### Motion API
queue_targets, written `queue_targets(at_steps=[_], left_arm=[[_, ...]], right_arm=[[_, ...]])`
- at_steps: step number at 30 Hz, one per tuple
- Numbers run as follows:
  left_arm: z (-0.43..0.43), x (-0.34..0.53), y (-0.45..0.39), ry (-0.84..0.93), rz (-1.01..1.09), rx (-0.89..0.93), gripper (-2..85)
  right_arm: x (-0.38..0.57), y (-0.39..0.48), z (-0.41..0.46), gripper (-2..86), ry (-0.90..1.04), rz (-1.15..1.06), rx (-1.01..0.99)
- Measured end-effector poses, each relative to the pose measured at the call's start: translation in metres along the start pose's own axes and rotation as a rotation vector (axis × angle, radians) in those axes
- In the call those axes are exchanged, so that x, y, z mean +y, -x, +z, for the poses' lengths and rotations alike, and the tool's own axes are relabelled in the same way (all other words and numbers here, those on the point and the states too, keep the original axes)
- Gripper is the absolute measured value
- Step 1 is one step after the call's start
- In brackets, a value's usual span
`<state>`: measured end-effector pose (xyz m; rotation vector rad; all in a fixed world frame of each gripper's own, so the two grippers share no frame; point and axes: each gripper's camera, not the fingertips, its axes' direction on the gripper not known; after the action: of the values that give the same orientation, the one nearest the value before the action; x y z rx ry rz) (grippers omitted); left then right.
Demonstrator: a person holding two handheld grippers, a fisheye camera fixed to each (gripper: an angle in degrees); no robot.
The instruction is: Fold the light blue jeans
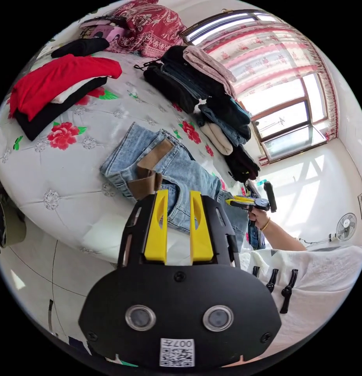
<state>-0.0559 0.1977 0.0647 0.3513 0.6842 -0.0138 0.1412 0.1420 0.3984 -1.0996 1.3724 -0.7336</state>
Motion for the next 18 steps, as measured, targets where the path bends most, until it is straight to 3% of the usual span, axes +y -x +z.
queue_targets(at_steps=[2,4,6,10,15,18], left_arm=[[0.005,0.0,-0.01,0.02,0.038,0.011,8.2],[0.013,0.0,-0.022,0.047,0.091,0.012,8.2],[0.023,-0.001,-0.029,0.075,0.12,0.026,8.2],[0.064,-0.007,-0.041,0.144,0.115,0.074,8.1],[0.092,-0.018,-0.049,0.168,0.077,0.165,8.5],[0.104,-0.026,-0.063,0.203,0.148,0.146,9.0]], right_arm=[[0.011,0.001,-0.027,2.8,-0.105,-0.107,-0.072],[0.038,0.0,-0.079,1.5,-0.237,-0.338,-0.304],[0.054,-0.011,-0.113,1.2,-0.305,-0.426,-0.403],[0.034,-0.064,-0.123,1.7,-0.38,-0.182,-0.353],[-0.006,-0.095,-0.055,3.7,-0.21,0.136,-0.252],[0.016,-0.098,-0.055,3.8,-0.256,0.238,-0.172]])
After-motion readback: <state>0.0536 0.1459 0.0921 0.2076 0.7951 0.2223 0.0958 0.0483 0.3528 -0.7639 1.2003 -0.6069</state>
